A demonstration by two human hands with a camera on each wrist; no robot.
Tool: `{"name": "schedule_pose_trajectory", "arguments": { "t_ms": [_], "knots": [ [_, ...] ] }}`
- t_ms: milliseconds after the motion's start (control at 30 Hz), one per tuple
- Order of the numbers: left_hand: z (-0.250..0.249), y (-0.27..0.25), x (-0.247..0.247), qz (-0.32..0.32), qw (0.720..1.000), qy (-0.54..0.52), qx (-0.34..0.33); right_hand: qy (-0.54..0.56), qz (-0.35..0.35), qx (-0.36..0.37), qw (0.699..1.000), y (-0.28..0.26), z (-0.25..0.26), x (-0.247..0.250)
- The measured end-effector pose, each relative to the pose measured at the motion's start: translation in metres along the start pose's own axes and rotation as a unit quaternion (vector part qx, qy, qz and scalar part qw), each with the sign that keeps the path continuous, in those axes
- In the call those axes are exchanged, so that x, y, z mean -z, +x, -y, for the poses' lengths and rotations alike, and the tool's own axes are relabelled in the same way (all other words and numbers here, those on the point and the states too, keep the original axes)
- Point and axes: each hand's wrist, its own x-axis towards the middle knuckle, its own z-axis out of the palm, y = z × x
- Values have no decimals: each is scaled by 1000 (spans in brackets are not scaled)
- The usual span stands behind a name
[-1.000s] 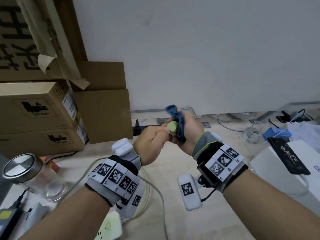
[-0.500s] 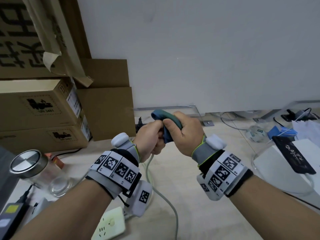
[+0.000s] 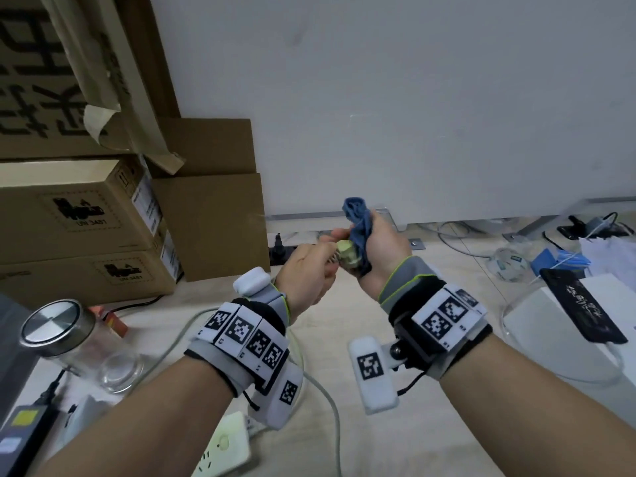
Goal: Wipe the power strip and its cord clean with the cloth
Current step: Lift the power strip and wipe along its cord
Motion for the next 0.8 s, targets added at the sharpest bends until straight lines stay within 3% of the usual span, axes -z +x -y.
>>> {"name": "schedule_pose_trajectory", "arguments": {
  "t_ms": [100, 167, 200, 267, 300, 400, 500, 567, 700, 767, 800],
  "knots": [
    [2, 0, 4, -19, 1000, -10, 23, 71, 82, 9, 994, -4, 17, 8],
    [-2, 0, 6, -24, 998, -33, 49, -16, 99, 87, 991, -7, 13, 14],
    [-3, 1, 7, -28, 997, -44, 59, -119, 98, 160, 975, -6, 7, 18],
    [-4, 3, 8, -31, 996, -60, 66, -330, 130, 301, 885, -8, -8, 24],
    [-5, 2, 8, -29, 995, -66, 68, -383, 137, 339, 849, -10, -14, 24],
    [-5, 1, 1, -26, 995, -72, 65, -389, 89, 388, 831, -13, -15, 21],
    [-6, 1, -4, -23, 997, -60, 45, -391, 49, 362, 845, -9, -11, 15],
    [-5, 3, -6, -13, 999, -33, 23, -341, 24, 300, 890, -5, -12, 11],
    [0, 6, -6, -2, 1000, -2, -2, -106, -31, 72, 991, 1, -11, 0],
    [3, 5, -3, -7, 1000, -12, 2, 27, 1, -10, 1000, 6, -4, 0],
    [5, 5, 0, -15, 1000, -18, 9, 69, 12, -9, 997, 8, 1, 3]
  ]
}}
